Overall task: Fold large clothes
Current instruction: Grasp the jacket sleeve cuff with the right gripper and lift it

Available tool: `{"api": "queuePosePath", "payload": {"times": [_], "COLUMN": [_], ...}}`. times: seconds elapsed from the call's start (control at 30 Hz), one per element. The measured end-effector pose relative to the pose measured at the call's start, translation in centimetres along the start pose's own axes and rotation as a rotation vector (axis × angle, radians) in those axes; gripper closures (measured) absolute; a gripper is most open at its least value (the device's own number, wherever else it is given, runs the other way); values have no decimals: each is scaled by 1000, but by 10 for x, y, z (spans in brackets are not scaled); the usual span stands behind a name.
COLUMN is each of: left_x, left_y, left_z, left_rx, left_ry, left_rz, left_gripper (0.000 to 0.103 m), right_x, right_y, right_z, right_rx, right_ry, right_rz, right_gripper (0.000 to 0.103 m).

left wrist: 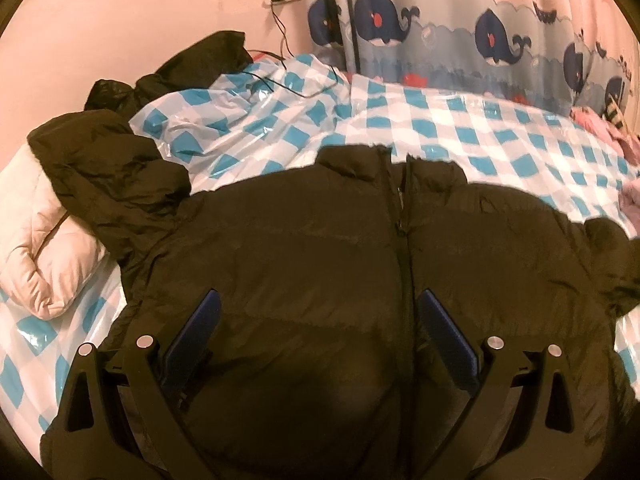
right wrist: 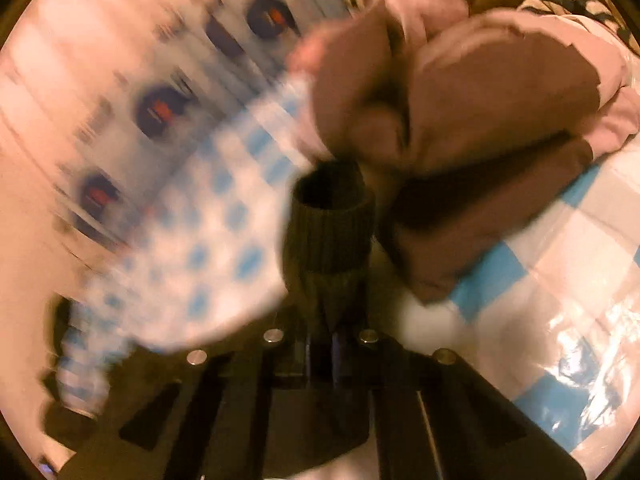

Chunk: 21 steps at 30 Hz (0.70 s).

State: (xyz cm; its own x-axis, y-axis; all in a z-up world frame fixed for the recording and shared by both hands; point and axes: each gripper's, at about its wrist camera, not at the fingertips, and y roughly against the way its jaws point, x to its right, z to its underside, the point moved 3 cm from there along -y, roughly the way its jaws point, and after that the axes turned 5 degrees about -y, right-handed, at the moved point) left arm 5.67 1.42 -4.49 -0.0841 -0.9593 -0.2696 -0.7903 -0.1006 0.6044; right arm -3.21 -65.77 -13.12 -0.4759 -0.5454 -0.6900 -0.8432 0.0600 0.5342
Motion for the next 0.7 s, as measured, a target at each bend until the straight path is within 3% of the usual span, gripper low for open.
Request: {"api": "queuePosePath", "payload": {"times": [0.07, 0.1, 0.13, 0.17, 0.2, 0.37, 0.47, 0.53, 0.6, 0.7], "left_x": [-3, -3, -2, -2, -2, -1, -1, -1, -1, 0], "left_y": [1, -1, -1, -3, -2, -3, -3, -4, -3, -3], "left_z": [0, 0, 0, 0, 1, 1, 2, 2, 2, 3], "left_rx": [7, 3, -3, -8, -4, -8, -9, -11, -15, -17], "left_ry": [17, 19, 18, 15, 12, 13, 13, 14, 16, 16], "left_rz": [5, 7, 8, 8, 5, 7, 7, 9, 11, 12], "left_gripper": [8, 8, 8, 8, 8, 8, 8, 8, 8, 8], "right_x": [20, 34, 45, 57, 65, 57, 53, 51, 51, 41], "right_y": [7, 2, -2, -6, -8, -17, -21, -28, -27, -25], "right_z": [-2, 0, 2, 6, 10, 13, 10, 8, 7, 8], "right_rx": [36, 15, 0, -7, 7, 15, -13, -41, -68, -68], "right_ry": [-106, -169, -208, -252, -295, -237, -225, -222, -183, -145], "right_rz": [-37, -42, -21, 0, -3, -6, 4, 14, 48, 52], "right_gripper": [95, 90, 79, 42, 29, 23, 24, 47, 83, 91]}}
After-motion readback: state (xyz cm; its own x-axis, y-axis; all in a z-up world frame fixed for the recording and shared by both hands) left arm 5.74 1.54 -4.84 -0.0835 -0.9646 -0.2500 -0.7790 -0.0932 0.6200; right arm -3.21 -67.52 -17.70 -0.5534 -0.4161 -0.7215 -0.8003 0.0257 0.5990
